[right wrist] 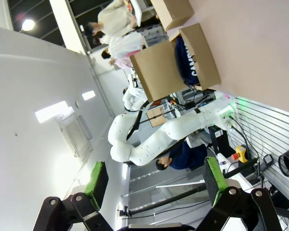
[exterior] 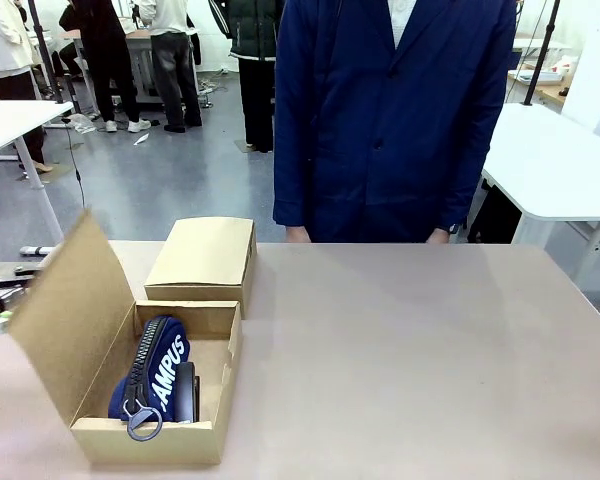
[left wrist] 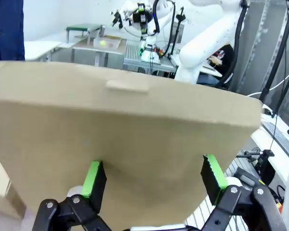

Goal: Place items inside the box.
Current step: Close the lid of the Mailer Box closest to the robot.

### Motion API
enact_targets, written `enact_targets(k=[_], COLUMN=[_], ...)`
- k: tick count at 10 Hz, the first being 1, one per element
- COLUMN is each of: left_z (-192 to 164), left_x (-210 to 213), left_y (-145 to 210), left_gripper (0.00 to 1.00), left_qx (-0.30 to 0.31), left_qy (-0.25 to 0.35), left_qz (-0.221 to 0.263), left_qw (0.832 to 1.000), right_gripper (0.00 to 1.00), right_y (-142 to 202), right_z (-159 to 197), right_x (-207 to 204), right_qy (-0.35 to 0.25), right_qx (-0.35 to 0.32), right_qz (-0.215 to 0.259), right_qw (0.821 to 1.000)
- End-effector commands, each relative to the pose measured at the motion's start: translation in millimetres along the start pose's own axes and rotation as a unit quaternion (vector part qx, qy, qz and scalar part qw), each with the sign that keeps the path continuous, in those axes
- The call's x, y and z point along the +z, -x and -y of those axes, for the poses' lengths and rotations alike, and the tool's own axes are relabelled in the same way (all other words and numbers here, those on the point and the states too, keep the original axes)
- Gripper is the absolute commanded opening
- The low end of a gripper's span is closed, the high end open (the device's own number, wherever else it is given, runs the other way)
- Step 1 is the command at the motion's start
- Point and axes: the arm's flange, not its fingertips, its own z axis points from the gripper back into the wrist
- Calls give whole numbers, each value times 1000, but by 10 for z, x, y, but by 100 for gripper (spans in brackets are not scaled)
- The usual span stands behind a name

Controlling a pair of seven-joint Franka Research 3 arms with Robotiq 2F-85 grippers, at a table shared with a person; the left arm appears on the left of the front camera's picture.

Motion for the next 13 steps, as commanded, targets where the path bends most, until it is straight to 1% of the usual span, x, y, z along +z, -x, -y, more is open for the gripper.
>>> enact_targets(k=[1, 2, 3, 4, 6, 7, 8, 9, 11, 12, 13], left_z=[290, 263, 216, -165, -165, -221, -319, -379, -373, -316, -254], left_x=[-582, -657, -534, -239, -239, -264, -401, -567, -864, -955, -1045], left_y=[150, 181, 39, -2, -2, 19, 91, 168, 279, 340, 400], left_gripper=[100, 100, 100, 100, 100, 100, 100, 100, 100, 100, 100], left_qx=[-4, 20, 110, 5, 5, 35, 35, 8, -14, -28, -53], left_qy=[2, -19, -26, 6, 6, -1, -22, -55, -88, -86, -86], left_qz=[9, 26, 27, 14, 14, 15, 69, 75, 74, 79, 68], left_qw=[1000, 999, 993, 1000, 1000, 999, 997, 996, 993, 993, 993], right_gripper=[100, 100, 100, 100, 100, 100, 100, 100, 100, 100, 100], right_y=[17, 17, 17, 17, 17, 17, 17, 17, 17, 17, 17], right_z=[-26, -26, -26, -26, -26, -26, -26, -26, -26, -26, -26], right_x=[-8, -8, -8, -8, -8, -8, -8, -8, -8, -8, -8], right_qy=[-1, -1, -1, -1, -1, -1, -1, -1, -1, -1, -1], right_qx=[0, 0, 0, 0, 0, 0, 0, 0, 0, 0, 0], right_qz=[6, 6, 6, 6, 6, 6, 6, 6, 6, 6, 6], right_qw=[1000, 1000, 1000, 1000, 1000, 1000, 1000, 1000, 1000, 1000, 1000])
